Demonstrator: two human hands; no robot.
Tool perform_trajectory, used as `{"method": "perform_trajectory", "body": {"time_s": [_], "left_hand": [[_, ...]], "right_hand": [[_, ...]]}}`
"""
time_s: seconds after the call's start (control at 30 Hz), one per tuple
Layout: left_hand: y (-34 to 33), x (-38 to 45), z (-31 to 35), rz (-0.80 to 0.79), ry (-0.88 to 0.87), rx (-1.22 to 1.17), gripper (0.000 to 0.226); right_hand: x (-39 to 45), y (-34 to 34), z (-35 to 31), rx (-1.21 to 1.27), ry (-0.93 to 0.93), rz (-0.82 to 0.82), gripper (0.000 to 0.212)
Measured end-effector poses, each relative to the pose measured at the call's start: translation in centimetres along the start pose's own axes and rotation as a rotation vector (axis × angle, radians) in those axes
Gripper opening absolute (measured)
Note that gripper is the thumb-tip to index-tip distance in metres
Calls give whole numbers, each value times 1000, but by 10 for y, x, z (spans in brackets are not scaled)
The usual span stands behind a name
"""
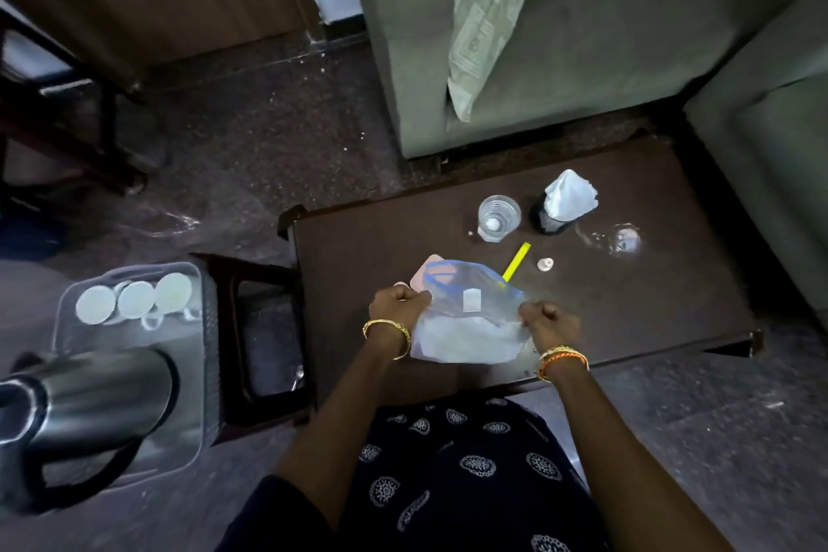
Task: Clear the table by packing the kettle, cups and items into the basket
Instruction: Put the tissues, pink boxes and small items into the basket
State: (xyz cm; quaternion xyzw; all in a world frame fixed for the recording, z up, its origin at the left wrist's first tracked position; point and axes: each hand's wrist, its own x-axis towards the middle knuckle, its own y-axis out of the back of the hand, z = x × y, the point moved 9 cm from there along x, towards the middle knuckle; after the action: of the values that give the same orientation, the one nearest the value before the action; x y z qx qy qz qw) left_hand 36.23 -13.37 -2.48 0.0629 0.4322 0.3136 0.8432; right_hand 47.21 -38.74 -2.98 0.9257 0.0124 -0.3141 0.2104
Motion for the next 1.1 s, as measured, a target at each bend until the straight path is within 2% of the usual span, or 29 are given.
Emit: {"method": "perform_trajectory", "body": {"time_s": [0.17, 0.27, 0.3, 0.33, 0.4, 0.47, 0.53, 0.6, 0.73, 0.8, 0.87, 0.93, 1.03, 1.1], "left_hand": [[41, 4, -8, 85, 20, 29, 31], [61, 9, -14, 97, 18, -54, 33], [67, 11, -15, 86, 3, -105, 36], [73, 12, -15, 81, -20, -141, 37], [85, 9, -15, 62, -61, -209, 39], [96, 6, -15, 32, -74, -290, 42], [111, 5, -15, 10, -90, -314, 40], [125, 6, -13, -27, -114, -290, 34], [164, 10, -18, -23, -128, -242, 39], [178, 9, -19, -29, -163, -225, 37], [189, 5, -21, -57, -197, -222, 21], [189, 0, -24, -156, -206, -194, 12], [177, -6, -42, -346, -168, -141, 36], [176, -6, -55, -373, -139, -95, 43]], "right_hand": [[-24, -30, -40, -61, 246, 97, 40], [-42, -57, -71, -347, 448, 65, 15], [-50, -66, -82, -408, 527, 49, 12], [-59, -78, -92, -436, 600, 11, 22], [-81, -117, -106, -514, 714, -228, 49], [-105, -167, -100, -816, 791, -533, 81], [-122, -203, -83, -1128, 871, -711, 98], [-126, -223, -77, -1190, 885, -771, 91], [-128, -249, -82, -1140, 875, -796, 35], [-132, -258, -85, -1140, 874, -834, 21], [-135, -262, -91, -1118, 820, -875, 17], [-140, -265, -97, -1096, 757, -931, 31], [-157, -276, -102, -1051, 673, -1076, 34], [-163, -283, -106, -1028, 633, -1127, 28]]}}
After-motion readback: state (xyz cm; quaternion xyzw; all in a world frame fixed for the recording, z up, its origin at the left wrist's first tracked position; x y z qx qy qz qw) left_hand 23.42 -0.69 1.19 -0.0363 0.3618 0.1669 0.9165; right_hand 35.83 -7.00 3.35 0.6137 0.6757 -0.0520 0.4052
